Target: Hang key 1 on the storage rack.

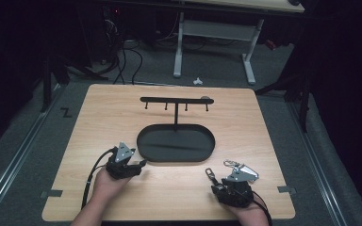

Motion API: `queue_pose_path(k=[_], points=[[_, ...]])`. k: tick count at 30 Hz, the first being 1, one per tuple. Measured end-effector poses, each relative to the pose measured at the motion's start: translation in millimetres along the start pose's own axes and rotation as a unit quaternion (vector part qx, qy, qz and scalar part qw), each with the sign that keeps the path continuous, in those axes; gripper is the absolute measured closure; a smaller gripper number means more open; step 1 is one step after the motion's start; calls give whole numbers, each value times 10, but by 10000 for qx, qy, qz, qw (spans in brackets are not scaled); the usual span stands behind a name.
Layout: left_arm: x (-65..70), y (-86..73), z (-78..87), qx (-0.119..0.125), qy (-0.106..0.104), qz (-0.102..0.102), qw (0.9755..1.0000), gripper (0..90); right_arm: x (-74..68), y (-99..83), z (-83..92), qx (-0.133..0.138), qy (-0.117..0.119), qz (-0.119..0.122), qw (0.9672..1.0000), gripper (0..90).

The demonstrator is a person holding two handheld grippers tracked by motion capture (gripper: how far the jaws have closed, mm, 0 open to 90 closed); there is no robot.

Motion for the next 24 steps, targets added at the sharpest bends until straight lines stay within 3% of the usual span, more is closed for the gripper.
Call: queue_pose_path(k=[6, 11, 14, 17, 19, 24], points=[[2, -25, -2, -68, 47, -35, 10000, 361, 37, 78, -9, -33, 43, -52, 10000, 438], [17, -5, -8, 0, -93, 48, 9999, 366, 56, 214, -27, -208, -60, 137, 9997, 440], [24, 1, -2, 1, -92, 2, 10000, 366, 56, 298, -51, -468, -154, 273, 9984, 448], [21, -2, 7, 3, -102, -11, 9999, 365, 42, 384, -81, -910, -255, 420, 9946, 423], [21, -1, 9, 6, -115, -2, 9999, 366, 36, 404, -85, -985, -256, 457, 9938, 422], [40, 4, 10, 25, -170, -36, 9998, 365, 22, 505, -123, -1428, -328, 595, 9874, 427]])
Point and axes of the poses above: each handheld gripper's, and its own axes: z roughly backward along the jaws, y roughly out of its top, x roughly to its right, the point moved 5 cm from there along -z, roughly forward along the jaws, and after that the axes turned 11 degrees about -y, right-handed, at the moved point
